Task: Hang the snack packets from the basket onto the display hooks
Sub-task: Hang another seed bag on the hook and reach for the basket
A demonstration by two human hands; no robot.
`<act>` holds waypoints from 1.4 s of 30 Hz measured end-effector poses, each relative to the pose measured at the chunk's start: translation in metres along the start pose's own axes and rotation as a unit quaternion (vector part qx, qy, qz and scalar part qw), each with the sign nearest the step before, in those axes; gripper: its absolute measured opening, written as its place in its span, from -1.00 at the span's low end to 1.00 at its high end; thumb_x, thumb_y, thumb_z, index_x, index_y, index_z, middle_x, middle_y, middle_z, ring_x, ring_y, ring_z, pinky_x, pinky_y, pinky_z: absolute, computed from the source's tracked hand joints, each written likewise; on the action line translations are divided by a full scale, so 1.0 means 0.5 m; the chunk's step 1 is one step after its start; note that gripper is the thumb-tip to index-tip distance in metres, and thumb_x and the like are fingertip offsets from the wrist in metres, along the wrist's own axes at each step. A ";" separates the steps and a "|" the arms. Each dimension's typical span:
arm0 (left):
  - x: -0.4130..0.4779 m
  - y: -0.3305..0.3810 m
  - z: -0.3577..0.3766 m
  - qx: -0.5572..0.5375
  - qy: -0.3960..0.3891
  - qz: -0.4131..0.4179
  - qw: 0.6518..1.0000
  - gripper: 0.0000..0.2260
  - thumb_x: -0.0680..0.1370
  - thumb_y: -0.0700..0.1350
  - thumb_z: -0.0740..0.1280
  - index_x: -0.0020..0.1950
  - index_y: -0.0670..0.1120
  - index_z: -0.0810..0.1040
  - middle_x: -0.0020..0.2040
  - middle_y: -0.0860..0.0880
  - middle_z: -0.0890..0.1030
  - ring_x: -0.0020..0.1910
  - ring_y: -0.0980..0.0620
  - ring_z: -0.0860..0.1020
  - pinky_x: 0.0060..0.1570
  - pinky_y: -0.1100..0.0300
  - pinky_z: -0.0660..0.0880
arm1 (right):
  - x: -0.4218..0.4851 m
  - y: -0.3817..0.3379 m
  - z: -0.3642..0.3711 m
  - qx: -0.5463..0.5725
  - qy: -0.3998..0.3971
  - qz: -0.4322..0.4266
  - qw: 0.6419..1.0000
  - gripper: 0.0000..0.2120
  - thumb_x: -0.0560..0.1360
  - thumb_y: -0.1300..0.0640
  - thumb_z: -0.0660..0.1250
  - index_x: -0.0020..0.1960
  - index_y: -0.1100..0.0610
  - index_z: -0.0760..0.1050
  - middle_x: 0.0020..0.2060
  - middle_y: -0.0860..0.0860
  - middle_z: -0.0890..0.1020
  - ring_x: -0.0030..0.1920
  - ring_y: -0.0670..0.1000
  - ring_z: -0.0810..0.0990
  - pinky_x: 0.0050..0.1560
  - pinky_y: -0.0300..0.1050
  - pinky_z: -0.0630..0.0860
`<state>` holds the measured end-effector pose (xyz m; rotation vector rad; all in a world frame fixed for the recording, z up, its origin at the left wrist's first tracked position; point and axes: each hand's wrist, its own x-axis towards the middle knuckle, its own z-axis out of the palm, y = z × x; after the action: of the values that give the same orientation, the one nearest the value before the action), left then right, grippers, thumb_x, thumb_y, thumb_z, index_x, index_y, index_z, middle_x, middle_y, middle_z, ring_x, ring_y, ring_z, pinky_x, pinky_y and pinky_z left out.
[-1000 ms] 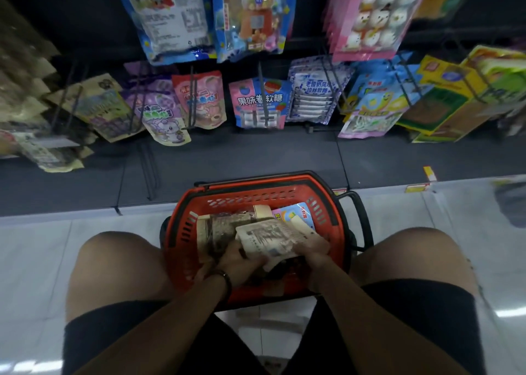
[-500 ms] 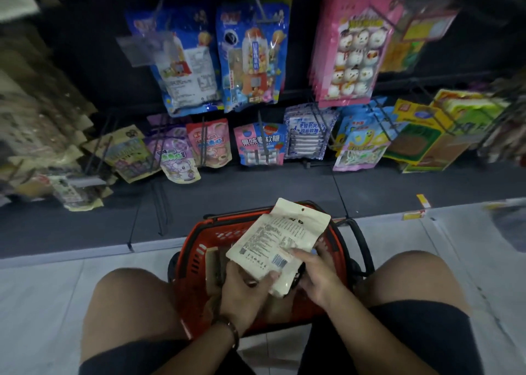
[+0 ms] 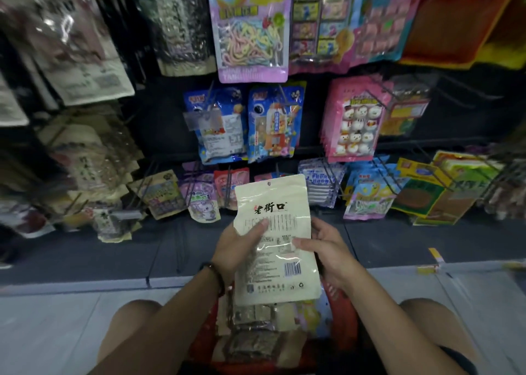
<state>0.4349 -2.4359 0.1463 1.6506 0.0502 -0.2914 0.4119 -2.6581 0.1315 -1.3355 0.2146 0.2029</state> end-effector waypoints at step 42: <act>-0.033 0.408 -0.167 -0.057 0.101 0.156 0.981 -0.41 0.52 0.25 0.52 0.16 -0.29 0.66 0.05 -0.17 0.76 0.00 -0.20 0.73 0.10 -0.15 0.66 | 0.061 -0.436 0.230 -0.151 -0.038 -0.215 0.964 -0.62 0.45 -0.16 0.56 0.12 0.07 0.65 -0.21 -0.13 0.70 -0.23 -0.08 0.62 -0.17 -0.27 0.50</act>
<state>0.4744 -2.3726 0.3543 1.5418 -0.0382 0.1168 0.5039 -2.5936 0.3530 -1.6390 -0.1808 -0.0859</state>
